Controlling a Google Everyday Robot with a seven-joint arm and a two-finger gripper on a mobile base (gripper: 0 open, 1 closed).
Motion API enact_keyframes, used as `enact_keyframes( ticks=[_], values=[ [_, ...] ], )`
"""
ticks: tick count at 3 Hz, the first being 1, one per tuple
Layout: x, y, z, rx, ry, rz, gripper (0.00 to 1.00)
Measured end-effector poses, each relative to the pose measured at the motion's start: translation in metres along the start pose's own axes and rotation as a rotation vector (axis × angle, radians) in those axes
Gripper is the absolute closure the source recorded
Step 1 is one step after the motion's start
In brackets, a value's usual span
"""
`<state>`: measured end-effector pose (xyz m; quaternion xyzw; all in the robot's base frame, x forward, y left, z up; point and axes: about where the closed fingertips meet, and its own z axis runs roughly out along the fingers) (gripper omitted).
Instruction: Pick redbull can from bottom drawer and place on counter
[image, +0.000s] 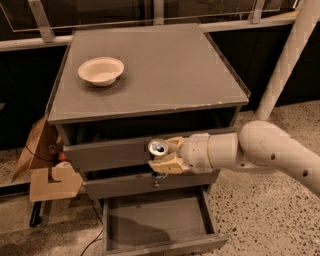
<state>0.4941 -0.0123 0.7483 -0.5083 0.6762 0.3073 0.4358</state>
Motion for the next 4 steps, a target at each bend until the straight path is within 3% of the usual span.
enact_keyframes(
  ticks=[1,2,3,4],
  values=[
    [-0.087,-0.007,-0.041,0.049,-0.011,-0.022,1.0],
    [-0.113,-0.007,-0.049,0.072,-0.011,-0.051,1.0],
    [-0.114,-0.007,-0.049,0.072,-0.012,-0.052,1.0],
    [-0.134,-0.018,-0.049,0.105,-0.042,-0.048,1.0]
  ],
)
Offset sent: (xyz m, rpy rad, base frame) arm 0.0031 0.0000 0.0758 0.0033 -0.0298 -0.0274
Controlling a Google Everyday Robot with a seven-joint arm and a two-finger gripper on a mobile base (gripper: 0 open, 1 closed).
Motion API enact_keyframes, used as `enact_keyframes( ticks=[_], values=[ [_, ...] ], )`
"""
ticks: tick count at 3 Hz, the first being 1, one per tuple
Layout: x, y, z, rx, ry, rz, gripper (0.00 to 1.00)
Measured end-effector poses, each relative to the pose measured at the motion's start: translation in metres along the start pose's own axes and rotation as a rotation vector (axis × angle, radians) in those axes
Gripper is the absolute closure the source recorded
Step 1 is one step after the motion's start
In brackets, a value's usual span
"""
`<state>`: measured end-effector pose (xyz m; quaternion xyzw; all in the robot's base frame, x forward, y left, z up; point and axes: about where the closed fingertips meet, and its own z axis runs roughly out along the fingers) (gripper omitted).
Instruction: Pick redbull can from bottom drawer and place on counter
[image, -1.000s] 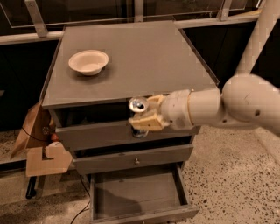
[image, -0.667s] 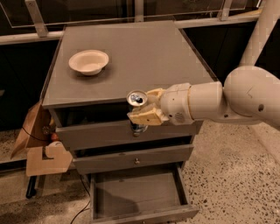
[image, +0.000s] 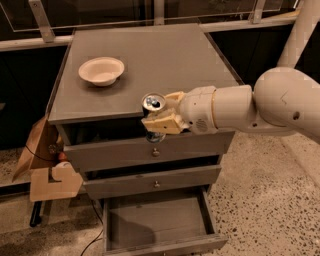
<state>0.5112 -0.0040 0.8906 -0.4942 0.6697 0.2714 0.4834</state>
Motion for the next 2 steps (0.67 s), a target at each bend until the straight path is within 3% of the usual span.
enact_keyframes(
  ticks=[2],
  values=[
    [-0.028,-0.061,0.013,0.063,-0.032,0.023,1.0]
  ],
)
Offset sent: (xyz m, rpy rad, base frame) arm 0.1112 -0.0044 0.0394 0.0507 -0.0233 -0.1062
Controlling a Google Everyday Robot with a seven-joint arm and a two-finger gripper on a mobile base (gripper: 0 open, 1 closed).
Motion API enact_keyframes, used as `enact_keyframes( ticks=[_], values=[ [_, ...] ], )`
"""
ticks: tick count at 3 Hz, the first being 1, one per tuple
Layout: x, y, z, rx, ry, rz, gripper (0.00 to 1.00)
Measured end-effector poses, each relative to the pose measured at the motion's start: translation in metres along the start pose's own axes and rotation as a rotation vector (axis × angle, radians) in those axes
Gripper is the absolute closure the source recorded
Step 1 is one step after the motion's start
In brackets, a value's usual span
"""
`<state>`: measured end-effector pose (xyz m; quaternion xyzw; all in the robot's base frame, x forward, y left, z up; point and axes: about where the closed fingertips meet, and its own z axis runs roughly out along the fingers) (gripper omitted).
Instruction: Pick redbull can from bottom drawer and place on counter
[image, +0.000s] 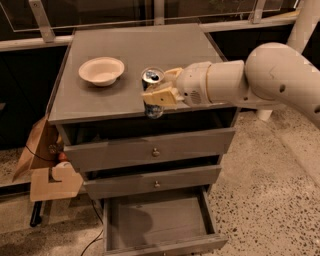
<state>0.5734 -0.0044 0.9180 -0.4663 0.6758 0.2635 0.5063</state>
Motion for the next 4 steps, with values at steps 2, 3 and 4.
enact_keyframes(
  ticks=[2,3,4],
  values=[
    [-0.01,-0.055,0.018,0.041,-0.002,0.037,1.0],
    [-0.007,-0.071,0.023,0.054,-0.007,0.069,1.0],
    [0.003,-0.083,0.029,0.06,-0.011,0.109,1.0]
  ],
)
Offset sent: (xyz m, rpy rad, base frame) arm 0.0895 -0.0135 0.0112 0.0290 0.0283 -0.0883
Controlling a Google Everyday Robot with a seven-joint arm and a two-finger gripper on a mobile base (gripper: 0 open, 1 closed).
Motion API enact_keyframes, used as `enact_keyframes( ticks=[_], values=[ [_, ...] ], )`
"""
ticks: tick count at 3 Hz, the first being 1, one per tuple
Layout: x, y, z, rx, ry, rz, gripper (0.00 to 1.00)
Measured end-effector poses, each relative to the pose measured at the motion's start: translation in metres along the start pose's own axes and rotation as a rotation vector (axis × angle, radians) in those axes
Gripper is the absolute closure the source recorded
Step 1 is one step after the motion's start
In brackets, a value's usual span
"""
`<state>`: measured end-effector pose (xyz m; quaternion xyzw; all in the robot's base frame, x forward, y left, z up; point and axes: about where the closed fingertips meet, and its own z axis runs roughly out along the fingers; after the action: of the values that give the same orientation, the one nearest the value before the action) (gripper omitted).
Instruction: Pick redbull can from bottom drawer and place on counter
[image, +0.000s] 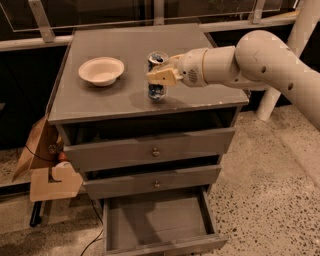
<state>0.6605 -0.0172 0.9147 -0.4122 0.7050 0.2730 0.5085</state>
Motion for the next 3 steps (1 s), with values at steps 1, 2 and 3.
enact_keyframes(
  ticks=[1,2,3],
  values=[
    [0.007,-0.004,0.004,-0.001,0.0,0.022,1.0],
    [0.014,-0.007,0.008,-0.002,0.009,0.039,1.0],
    [0.02,-0.008,0.013,-0.007,0.03,0.05,1.0]
  ],
)
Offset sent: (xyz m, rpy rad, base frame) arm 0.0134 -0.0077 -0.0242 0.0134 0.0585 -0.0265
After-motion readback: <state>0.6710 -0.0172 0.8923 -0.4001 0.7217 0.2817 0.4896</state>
